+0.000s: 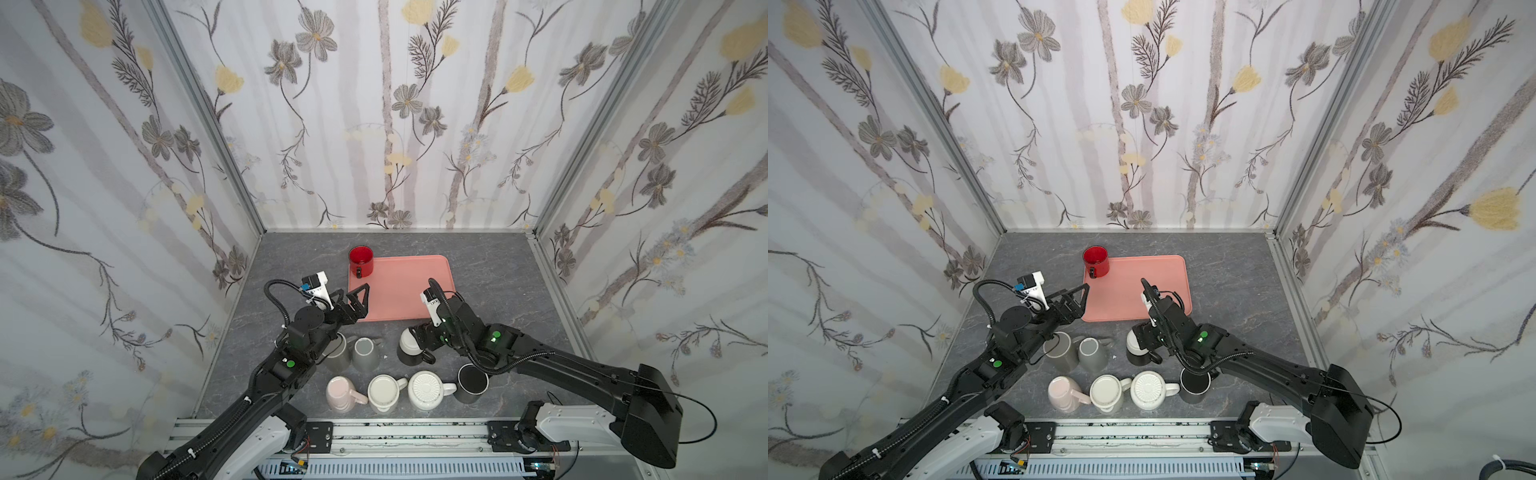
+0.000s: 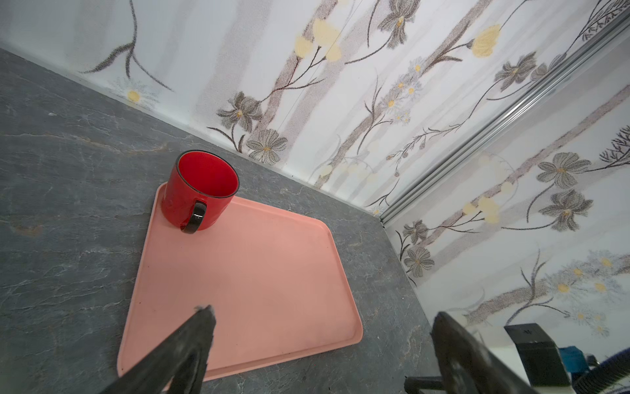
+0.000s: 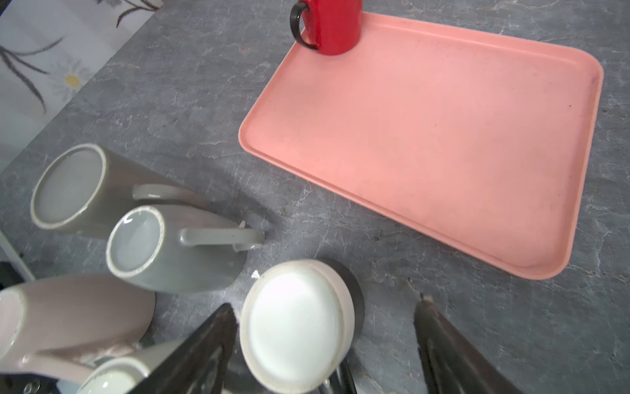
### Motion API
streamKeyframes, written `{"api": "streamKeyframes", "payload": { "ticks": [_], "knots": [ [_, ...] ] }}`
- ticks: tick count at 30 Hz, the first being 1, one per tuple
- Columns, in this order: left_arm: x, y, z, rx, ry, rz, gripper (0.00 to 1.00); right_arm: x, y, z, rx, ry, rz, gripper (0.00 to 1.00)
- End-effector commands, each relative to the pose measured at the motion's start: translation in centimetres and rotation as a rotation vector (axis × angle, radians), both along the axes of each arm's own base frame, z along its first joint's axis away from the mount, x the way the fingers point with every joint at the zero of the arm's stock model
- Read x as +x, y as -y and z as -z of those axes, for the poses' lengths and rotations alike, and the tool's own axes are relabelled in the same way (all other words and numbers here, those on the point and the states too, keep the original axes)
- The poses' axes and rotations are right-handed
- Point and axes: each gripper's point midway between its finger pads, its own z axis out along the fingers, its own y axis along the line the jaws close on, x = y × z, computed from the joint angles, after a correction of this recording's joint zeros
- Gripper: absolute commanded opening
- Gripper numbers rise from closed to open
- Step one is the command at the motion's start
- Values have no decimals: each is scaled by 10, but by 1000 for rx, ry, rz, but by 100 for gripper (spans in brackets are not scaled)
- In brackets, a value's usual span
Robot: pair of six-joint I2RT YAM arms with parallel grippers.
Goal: Turn the mug right side up
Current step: 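Lower the right gripper onto the upside-down black mug and grasp it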
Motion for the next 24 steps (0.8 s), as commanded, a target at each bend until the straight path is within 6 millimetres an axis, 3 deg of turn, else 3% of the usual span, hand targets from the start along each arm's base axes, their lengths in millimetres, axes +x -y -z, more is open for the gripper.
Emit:
{"api": "streamKeyframes", "payload": {
  "ticks": [1,5,8,24],
  "knots": [
    [2,-2,-3,-5,21,-12,100,-27,23,25,-114,-102,-53,73],
    [3,-1,1,-6,19,-13,100,-43,31,39,-146,-169,-79,63],
    [3,-2,2,-2,17,-18,100,-47,31,48,-169,-198,-97,62],
    [0,-12,2,16,21,-52,100,-41,18,91,-260,-254,-133,44]
  ]
}}
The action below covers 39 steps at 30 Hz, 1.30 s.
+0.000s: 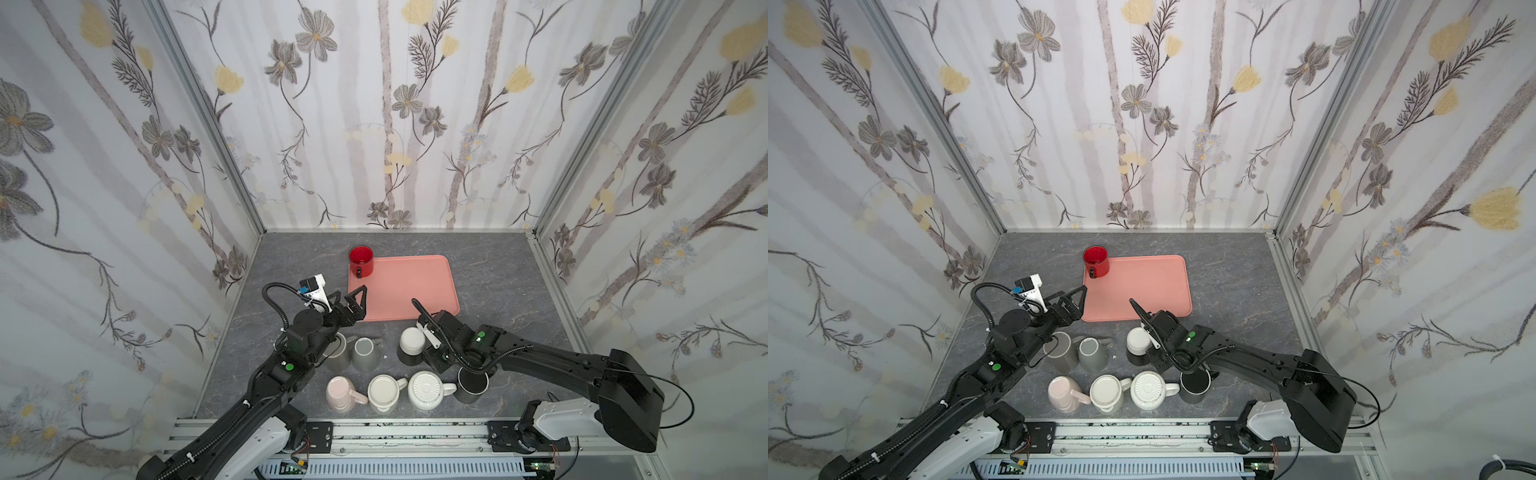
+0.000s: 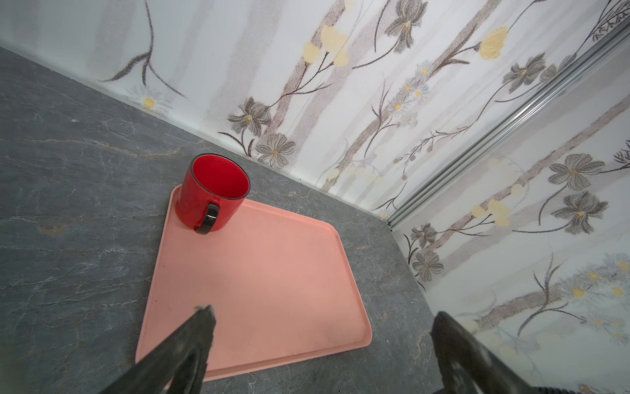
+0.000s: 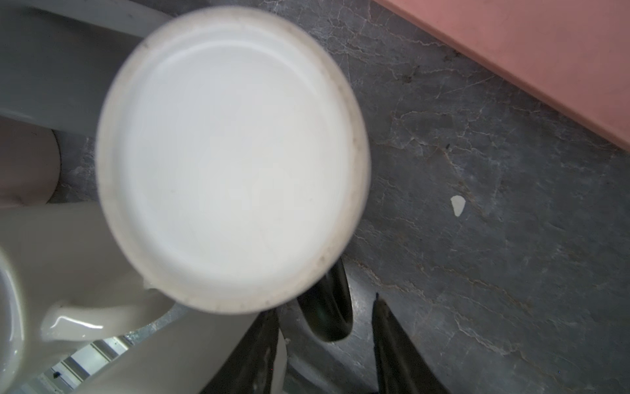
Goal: Turn the mug right side up
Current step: 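Lower the right gripper onto the upside-down black mug and grasp it, then lift the black mug with the right gripper and tilt it toward the left gripper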
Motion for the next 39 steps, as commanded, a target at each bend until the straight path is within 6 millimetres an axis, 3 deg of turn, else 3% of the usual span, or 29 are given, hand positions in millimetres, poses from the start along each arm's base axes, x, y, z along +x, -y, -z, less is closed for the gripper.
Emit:
{"api": "streamKeyframes", "payload": {
  "ticks": [1,12,15,22,26,32,39],
  "knots": [
    [2,-2,-1,1,9,-16,100,2,-7,3,13,10,-20,44],
    [2,0,1,1,2,-6,100,11,-16,15,-31,47,-31,34],
    [2,0,0,-1,5,-3,100,13,-13,16,-46,58,-26,24],
    [1,2,-1,-6,9,6,100,15,-12,18,-50,71,-23,14],
    [1,3,-4,-10,15,16,100,17,-11,15,-47,89,-16,0],
    [-1,6,-8,-20,22,33,100,28,-14,-11,15,164,8,0],
    [-5,6,-17,-54,40,44,100,49,-18,-67,167,286,65,0]
  ]
}}
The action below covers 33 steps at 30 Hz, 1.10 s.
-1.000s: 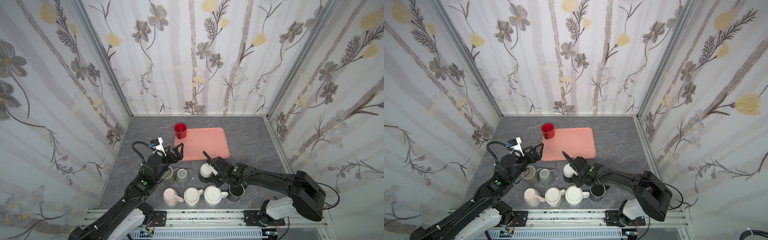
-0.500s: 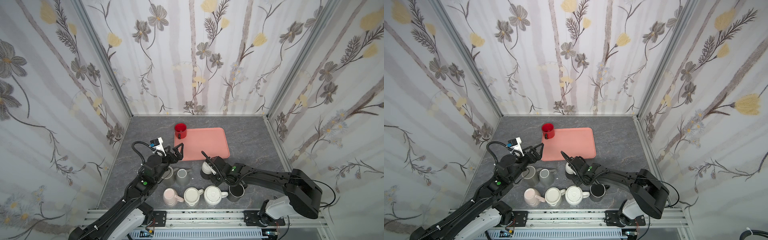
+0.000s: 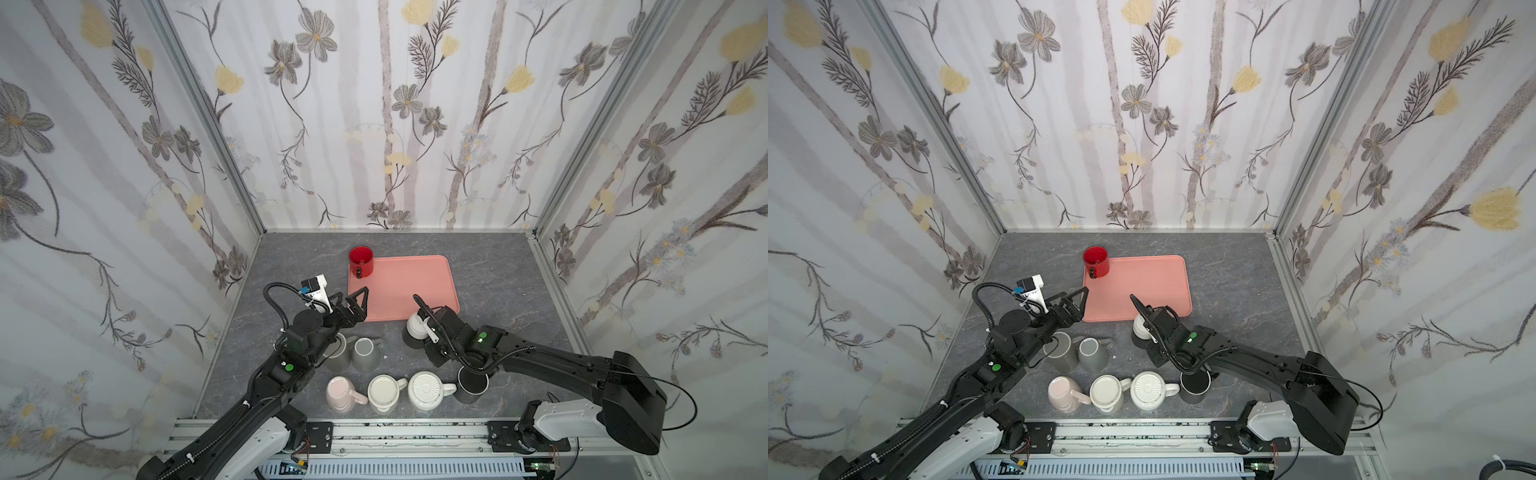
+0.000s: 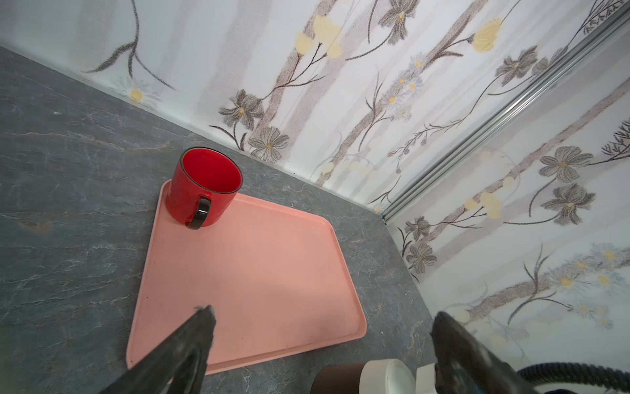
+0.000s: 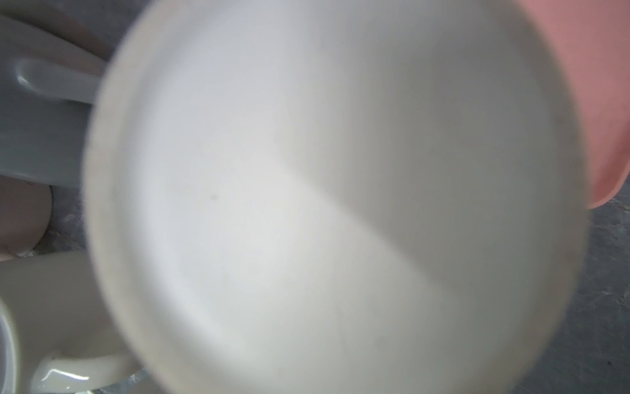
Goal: Turn the mug right side up
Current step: 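Lift the black mug with the right gripper and tilt it toward the left gripper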
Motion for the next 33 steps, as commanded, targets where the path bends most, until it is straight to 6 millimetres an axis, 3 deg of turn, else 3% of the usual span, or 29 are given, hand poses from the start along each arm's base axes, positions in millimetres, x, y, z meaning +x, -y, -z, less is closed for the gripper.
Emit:
{"api": "streamKeyframes", "payload": {
  "ticks": [1,6,12,19,25,33],
  "knots": [
    [-2,1,-19,-52,48,13,100,25,-15,-48,147,145,32,0],
    [-7,9,-32,-91,77,64,100,46,-24,-107,335,257,47,0],
    [-18,32,-44,-131,115,213,100,66,-40,-180,614,375,12,0],
    [-36,44,-66,-222,207,367,87,60,-61,-250,947,433,-144,0],
    [-56,51,-84,-302,291,498,74,35,-80,-279,1143,391,-327,0],
    [-69,51,-103,-355,371,553,60,8,-94,-294,1275,320,-441,0]
  ]
}}
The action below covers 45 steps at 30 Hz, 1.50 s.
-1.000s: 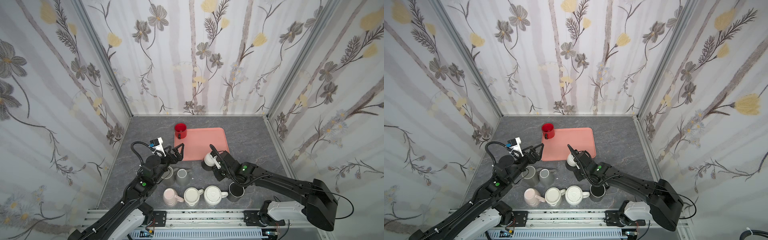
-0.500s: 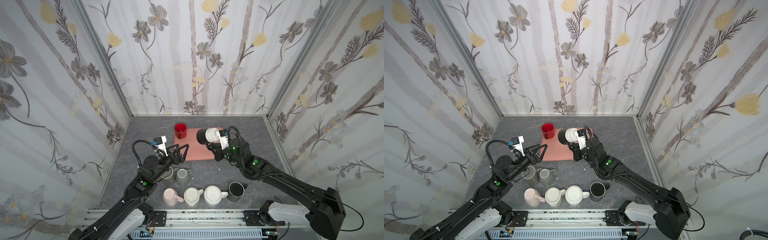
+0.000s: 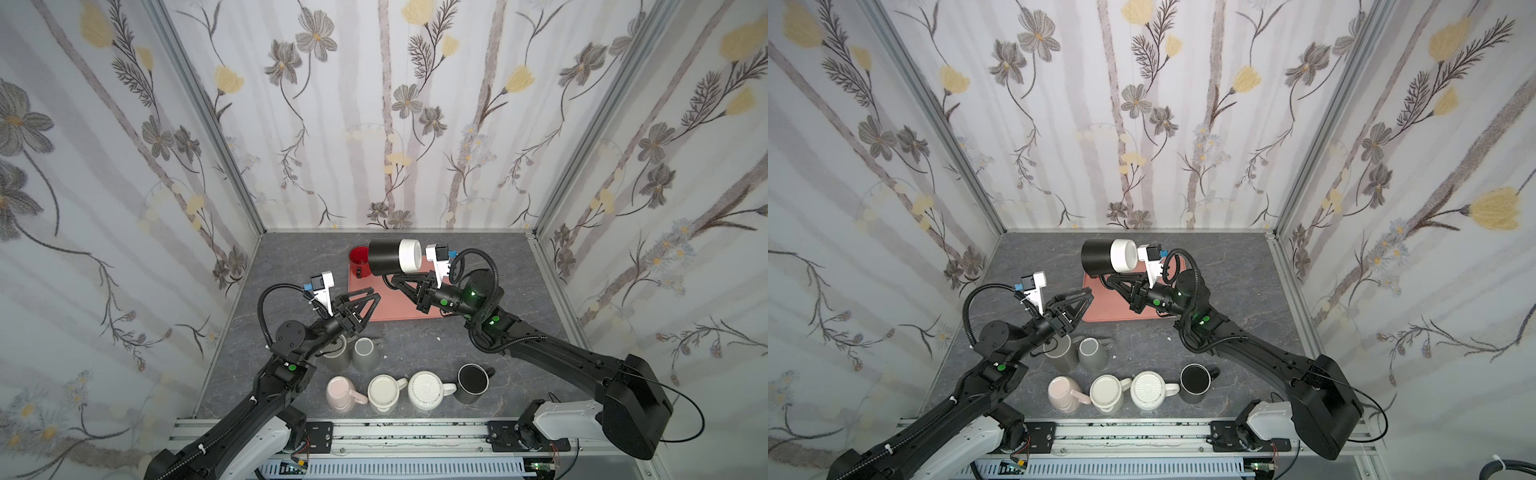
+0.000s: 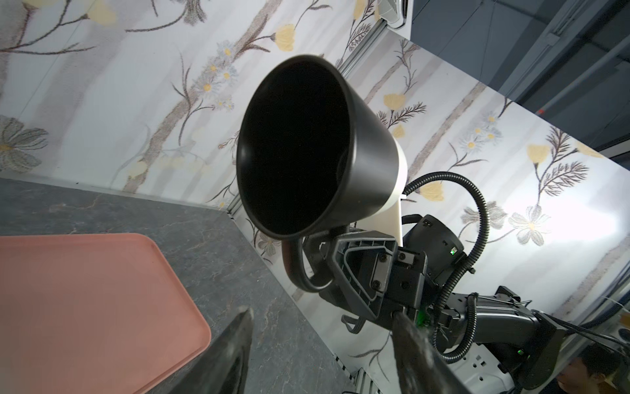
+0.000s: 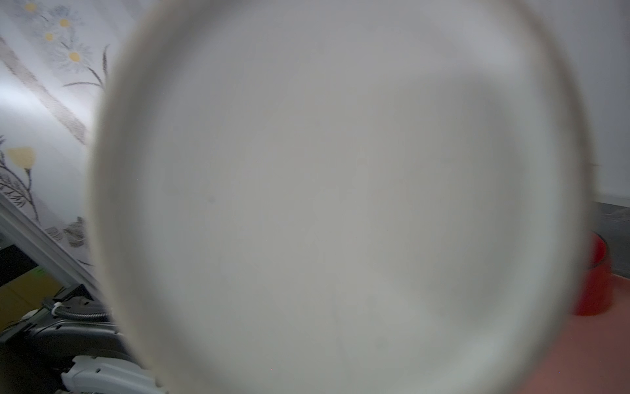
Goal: Turn the mug right side up
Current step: 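Lift the black mug with the right gripper and tilt it toward the left gripper, then grasp the black mug's handle with the left gripper while the right gripper releases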
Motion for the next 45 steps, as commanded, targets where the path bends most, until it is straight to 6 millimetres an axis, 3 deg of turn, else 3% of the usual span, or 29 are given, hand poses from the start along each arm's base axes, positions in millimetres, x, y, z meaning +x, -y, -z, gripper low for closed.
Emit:
{"api": "streamKeyframes", "payload": {
  "ticks": [1,5,9,10,18,28,32,34,38,39,42,43,45],
  "knots": [
    [-14,-2,-24,-63,90,43,56,-23,0,-44,153,106,-86,0],
    [-14,-1,-29,-70,97,48,44,-32,-8,-45,169,101,-123,0],
    [-15,-2,-33,-85,101,50,44,-32,-11,-46,191,86,-143,0],
    [-16,-3,-34,-87,105,52,44,-43,-18,-44,195,78,-176,0],
    [-19,-4,-39,-99,111,58,33,-46,-27,-43,205,54,-196,0],
    [-16,-7,-42,-101,98,31,2,-48,-33,-38,211,25,-210,0],
    [-14,-8,-44,-91,89,9,0,-46,-33,-36,209,14,-194,0],
    [-13,-10,-45,-83,90,-7,0,-45,-32,-34,207,10,-187,6],
    [-4,-13,-39,-44,54,-67,0,-40,-23,-26,193,-7,-143,42],
    [-2,-14,-37,-35,46,-77,0,-38,-19,-24,190,-11,-128,46],
    [0,-14,-35,-20,39,-90,0,-32,-4,-17,176,-18,-62,54],
    [1,-14,-33,-15,32,-92,0,-31,2,-4,152,-34,-39,56],
    [10,-14,-28,17,4,-121,0,-29,11,3,127,-37,-2,60]
  ]
}}
